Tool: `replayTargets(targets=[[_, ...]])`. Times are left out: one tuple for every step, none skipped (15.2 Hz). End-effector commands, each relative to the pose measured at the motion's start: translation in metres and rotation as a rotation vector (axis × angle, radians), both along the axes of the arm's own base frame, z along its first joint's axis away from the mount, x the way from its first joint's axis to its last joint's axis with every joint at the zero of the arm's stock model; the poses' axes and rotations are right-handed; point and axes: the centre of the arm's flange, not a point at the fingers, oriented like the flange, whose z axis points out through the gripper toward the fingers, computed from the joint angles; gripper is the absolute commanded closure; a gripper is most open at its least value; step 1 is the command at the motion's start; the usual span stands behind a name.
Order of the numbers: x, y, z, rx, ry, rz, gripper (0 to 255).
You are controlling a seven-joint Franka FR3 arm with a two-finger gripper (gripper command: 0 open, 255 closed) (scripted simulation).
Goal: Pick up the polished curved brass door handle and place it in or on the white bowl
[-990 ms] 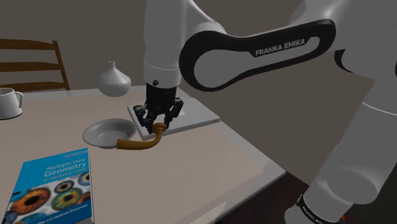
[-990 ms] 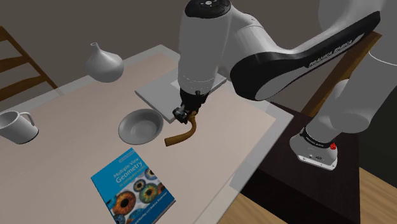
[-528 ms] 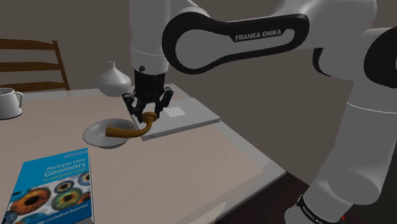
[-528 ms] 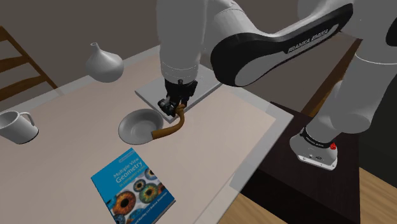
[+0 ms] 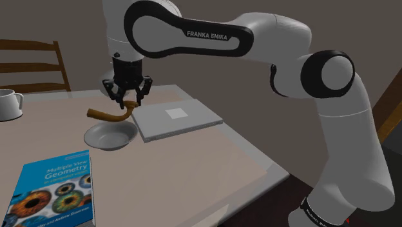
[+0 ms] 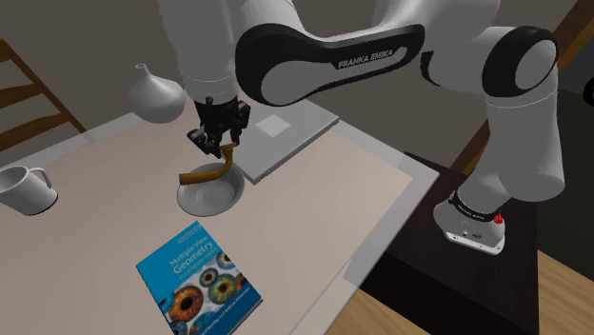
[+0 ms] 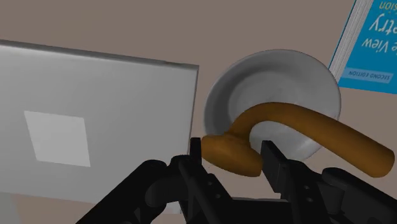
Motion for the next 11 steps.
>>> replayTargets(targets=[[0.026,0.006,-0.001,-0.003,0.000,-0.003,255],[0.035,0.008,-0.001,-0.003,0.000,-0.003,255],[0.035,0.008,-0.006,-0.003,0.000,-0.003,255],[0.035,0.008,-0.011,-0.003,0.000,-0.003,255],[0.035,0.008,-0.017,-0.003,0.000,-0.003,255],[0.035,0.008,-0.022,-0.003,0.000,-0.003,255],[0.035,0.008,-0.027,-0.003,0.000,-0.003,255],[0.035,0.008,-0.032,-0.003,0.000,-0.003,255],[0.035,0.008,-0.038,-0.003,0.000,-0.003,255],[0.035,0.008,-0.043,-0.003,0.000,-0.003,255],[0.035,0.008,-0.048,-0.003,0.000,-0.003,255]])
